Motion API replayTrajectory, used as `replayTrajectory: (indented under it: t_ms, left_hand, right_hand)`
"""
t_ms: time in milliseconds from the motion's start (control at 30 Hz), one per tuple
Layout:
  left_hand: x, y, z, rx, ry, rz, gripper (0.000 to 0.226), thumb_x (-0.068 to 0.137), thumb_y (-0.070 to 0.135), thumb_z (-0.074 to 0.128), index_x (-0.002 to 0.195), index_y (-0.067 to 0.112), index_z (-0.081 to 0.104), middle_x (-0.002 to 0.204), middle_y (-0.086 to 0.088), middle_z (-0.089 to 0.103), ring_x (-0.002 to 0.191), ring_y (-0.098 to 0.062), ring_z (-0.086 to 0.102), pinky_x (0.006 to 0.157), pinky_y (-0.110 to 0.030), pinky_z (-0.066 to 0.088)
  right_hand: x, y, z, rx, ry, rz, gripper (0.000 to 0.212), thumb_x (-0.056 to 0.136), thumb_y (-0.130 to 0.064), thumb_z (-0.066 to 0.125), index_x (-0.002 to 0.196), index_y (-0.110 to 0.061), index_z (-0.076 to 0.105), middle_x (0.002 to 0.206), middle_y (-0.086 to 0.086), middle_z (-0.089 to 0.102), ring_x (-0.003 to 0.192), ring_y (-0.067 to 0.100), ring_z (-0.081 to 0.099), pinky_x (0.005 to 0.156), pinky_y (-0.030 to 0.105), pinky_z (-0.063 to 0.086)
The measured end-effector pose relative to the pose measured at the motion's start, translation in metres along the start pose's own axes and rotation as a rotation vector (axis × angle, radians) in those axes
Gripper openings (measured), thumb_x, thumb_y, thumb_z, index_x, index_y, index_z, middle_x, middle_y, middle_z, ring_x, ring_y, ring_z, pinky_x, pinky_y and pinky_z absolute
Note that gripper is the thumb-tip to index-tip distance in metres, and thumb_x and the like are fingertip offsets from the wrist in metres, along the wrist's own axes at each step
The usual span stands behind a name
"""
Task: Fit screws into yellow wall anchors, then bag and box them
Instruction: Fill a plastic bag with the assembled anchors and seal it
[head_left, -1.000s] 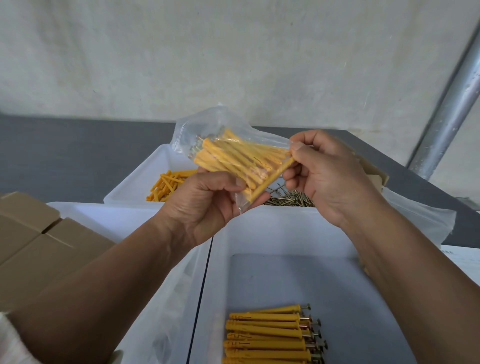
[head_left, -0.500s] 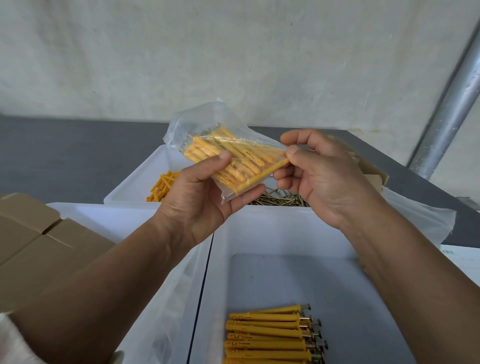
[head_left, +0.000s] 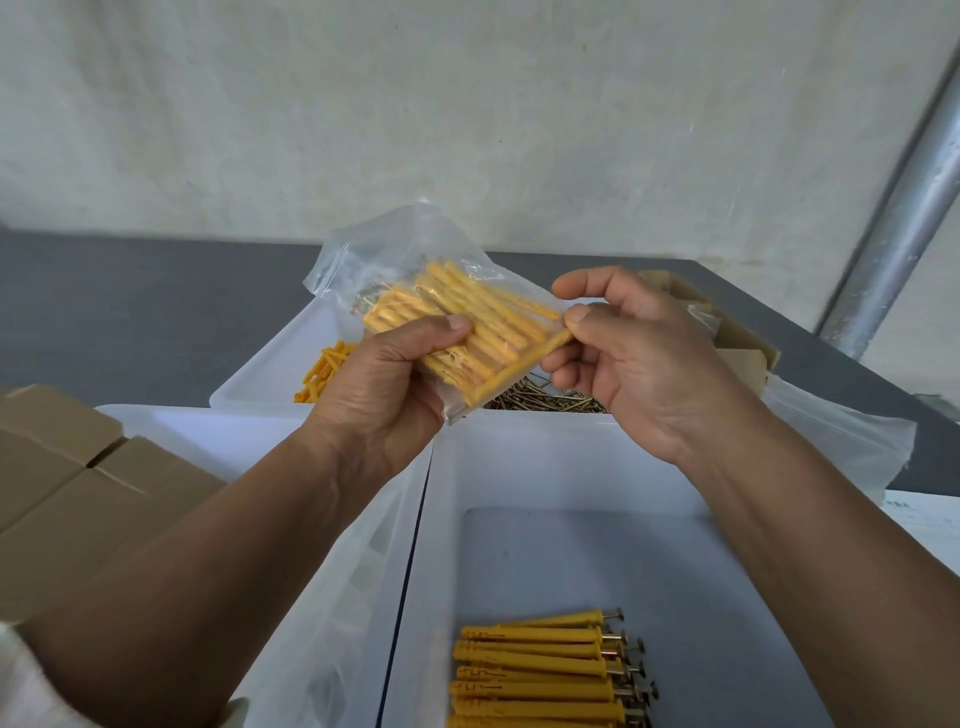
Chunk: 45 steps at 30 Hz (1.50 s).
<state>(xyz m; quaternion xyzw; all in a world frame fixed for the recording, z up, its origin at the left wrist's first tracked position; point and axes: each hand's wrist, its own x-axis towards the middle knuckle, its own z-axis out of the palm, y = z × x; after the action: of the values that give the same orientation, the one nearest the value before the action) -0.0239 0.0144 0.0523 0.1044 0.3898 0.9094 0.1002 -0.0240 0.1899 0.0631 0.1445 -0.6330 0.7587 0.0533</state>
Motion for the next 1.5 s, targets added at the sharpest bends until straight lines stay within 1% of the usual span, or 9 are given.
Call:
replayTrajectory:
  t_ms: [200, 333, 533, 733, 933, 1100, 1267, 1333, 1500]
  left_hand:
    - [-0.001, -0.004, -0.002, -0.029, 0.018, 0.017, 0.052, 0.077, 0.007, 0.065, 0.127, -0.002, 0.054, 0.12, -0.023, 0.066, 0.109, -0.035, 0.066, 0.078, -0.044, 0.059]
    - [-0.001, -0.007, -0.001, 0.065, 0.074, 0.038, 0.048, 0.074, 0.006, 0.067, 0.121, 0.001, 0.059, 0.109, -0.019, 0.07, 0.095, -0.032, 0.071, 0.069, -0.037, 0.058]
    - [0.002, -0.004, -0.002, 0.121, 0.17, 0.112, 0.058, 0.064, 0.001, 0.069, 0.122, 0.0, 0.059, 0.106, -0.019, 0.071, 0.089, -0.032, 0.072, 0.067, -0.038, 0.058]
    - [0.0, -0.003, -0.002, -0.012, 0.126, 0.023, 0.043, 0.067, 0.0, 0.069, 0.11, 0.001, 0.062, 0.103, -0.018, 0.073, 0.09, -0.031, 0.073, 0.062, -0.041, 0.059]
    - [0.003, -0.001, -0.006, -0.064, 0.103, 0.026, 0.047, 0.073, 0.003, 0.067, 0.12, 0.002, 0.06, 0.117, -0.018, 0.069, 0.104, -0.033, 0.069, 0.082, -0.054, 0.056]
    - [0.005, -0.002, -0.01, -0.078, 0.102, 0.028, 0.047, 0.076, 0.005, 0.067, 0.122, 0.004, 0.059, 0.118, -0.017, 0.069, 0.105, -0.033, 0.068, 0.078, -0.053, 0.057]
    - [0.006, -0.002, -0.014, -0.085, 0.135, 0.029, 0.045, 0.077, 0.007, 0.067, 0.121, 0.003, 0.06, 0.118, -0.017, 0.069, 0.105, -0.032, 0.068, 0.085, -0.057, 0.054]
    - [0.006, -0.002, -0.015, -0.097, 0.133, 0.028, 0.043, 0.077, 0.007, 0.066, 0.119, 0.003, 0.061, 0.12, -0.018, 0.068, 0.107, -0.033, 0.068, 0.087, -0.059, 0.052]
    - [0.007, -0.002, -0.015, -0.12, 0.121, 0.037, 0.037, 0.076, 0.007, 0.068, 0.113, 0.005, 0.063, 0.124, -0.017, 0.065, 0.108, -0.032, 0.067, 0.088, -0.06, 0.051]
  right_hand:
    - [-0.003, 0.0, 0.005, -0.17, -0.059, -0.163, 0.028, 0.097, 0.007, 0.044, 0.096, -0.016, 0.059, 0.069, 0.005, 0.06, 0.057, 0.017, 0.06, 0.052, 0.024, 0.05]
    - [-0.004, 0.002, 0.005, -0.235, -0.064, -0.155, 0.027, 0.096, 0.003, 0.048, 0.093, -0.02, 0.061, 0.069, 0.006, 0.059, 0.056, 0.018, 0.063, 0.053, 0.026, 0.051]
    - [-0.005, 0.005, 0.007, -0.201, -0.082, -0.137, 0.026, 0.096, 0.0, 0.047, 0.09, -0.021, 0.062, 0.072, 0.004, 0.059, 0.058, 0.02, 0.062, 0.054, 0.027, 0.05]
    - [0.0, 0.005, 0.004, 0.07, 0.024, 0.065, 0.023, 0.097, 0.004, 0.042, 0.089, -0.011, 0.056, 0.059, 0.004, 0.061, 0.051, 0.016, 0.058, 0.047, 0.026, 0.048]
    - [0.003, 0.014, 0.004, -0.242, 0.174, -0.048, 0.026, 0.096, 0.001, 0.044, 0.085, -0.018, 0.058, 0.057, -0.001, 0.062, 0.051, 0.016, 0.062, 0.053, 0.028, 0.052]
    - [0.003, 0.014, 0.002, -0.466, 0.183, -0.126, 0.035, 0.093, -0.006, 0.045, 0.077, -0.033, 0.061, 0.061, -0.007, 0.066, 0.054, 0.018, 0.068, 0.066, 0.046, 0.06]
    - [0.003, 0.015, 0.002, -0.321, 0.082, -0.042, 0.013, 0.091, -0.014, 0.057, 0.093, -0.027, 0.061, 0.064, -0.009, 0.067, 0.061, 0.019, 0.071, 0.065, 0.037, 0.06]
    - [0.004, 0.017, 0.003, -0.189, 0.109, 0.051, 0.018, 0.089, -0.012, 0.063, 0.102, -0.021, 0.056, 0.064, -0.005, 0.068, 0.061, 0.019, 0.071, 0.065, 0.033, 0.059]
    - [0.002, 0.016, 0.004, -0.053, 0.117, 0.173, 0.008, 0.091, -0.003, 0.063, 0.092, -0.008, 0.056, 0.068, 0.007, 0.069, 0.058, 0.017, 0.069, 0.056, 0.026, 0.056]
